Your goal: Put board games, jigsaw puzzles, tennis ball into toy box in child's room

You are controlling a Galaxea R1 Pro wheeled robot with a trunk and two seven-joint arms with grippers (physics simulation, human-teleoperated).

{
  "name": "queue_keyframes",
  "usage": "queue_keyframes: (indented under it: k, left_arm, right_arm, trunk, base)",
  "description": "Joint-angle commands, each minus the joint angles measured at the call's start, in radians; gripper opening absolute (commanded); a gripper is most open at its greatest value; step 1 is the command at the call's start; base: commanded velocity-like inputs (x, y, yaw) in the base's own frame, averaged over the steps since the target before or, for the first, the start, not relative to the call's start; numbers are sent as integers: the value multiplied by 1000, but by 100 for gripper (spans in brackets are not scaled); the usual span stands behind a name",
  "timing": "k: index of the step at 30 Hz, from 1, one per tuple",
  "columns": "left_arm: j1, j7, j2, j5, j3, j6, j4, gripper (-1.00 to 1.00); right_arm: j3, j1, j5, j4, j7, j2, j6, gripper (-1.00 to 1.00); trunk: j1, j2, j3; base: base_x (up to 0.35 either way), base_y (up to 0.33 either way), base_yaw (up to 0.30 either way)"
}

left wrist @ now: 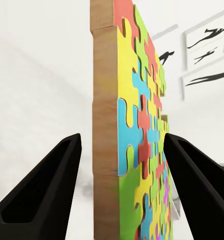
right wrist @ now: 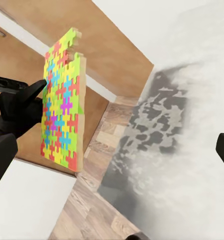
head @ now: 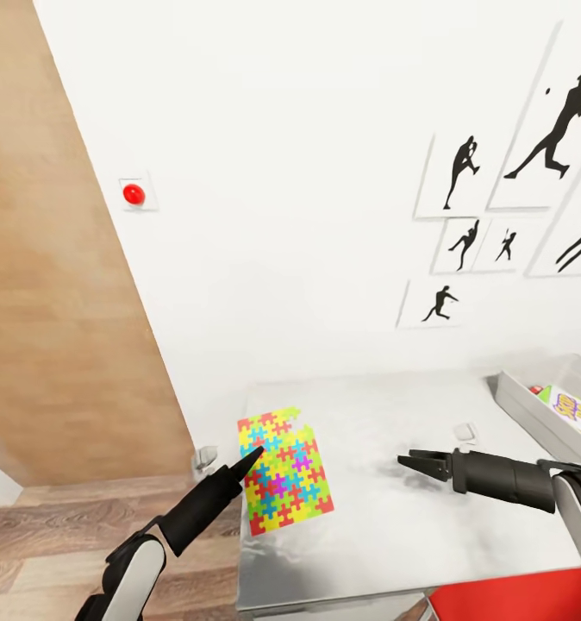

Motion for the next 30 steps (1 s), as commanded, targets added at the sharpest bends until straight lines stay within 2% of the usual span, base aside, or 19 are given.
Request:
queue_keyframes:
  k: [1,4,9,17,20,30]
  left_arm:
    - [-1,0,0,9,1,9,0,-100]
    - [-4,-42,10,9,0,1,17,-100]
    - [-9,-78,17,2,-4,-13,29,-100]
    - [-15,-96,15,-29,-7,-21,34,-100]
    - [-18,-100,12,-42,-9,-23,39,-100]
    - [-31,-111,9,-54,-15,-24,51,-100]
  right_arm:
    - [-1,-1,2,0,5,0,4,100]
    - [-1,-1,2,0,43,-14,4,100]
    - [0,-1,2,1,66,-21,4,100]
    - [10,-1,2,2,80,-22,4,100]
    - [27,-1,2,2,83,-22,4,100]
    - [55,-1,2,2,87,-18,4,100]
  trunk:
    - [1,-2,0]
    - [1,-2,5]
    - [1,-2,13]
    - [1,-2,26]
    - [1,-2,31]
    - [1,-2,48]
  base:
    - [0,0,0]
    - [0,0,0]
    - [0,0,0]
    - [0,0,0]
    - [0,0,0]
    - [0,0,0]
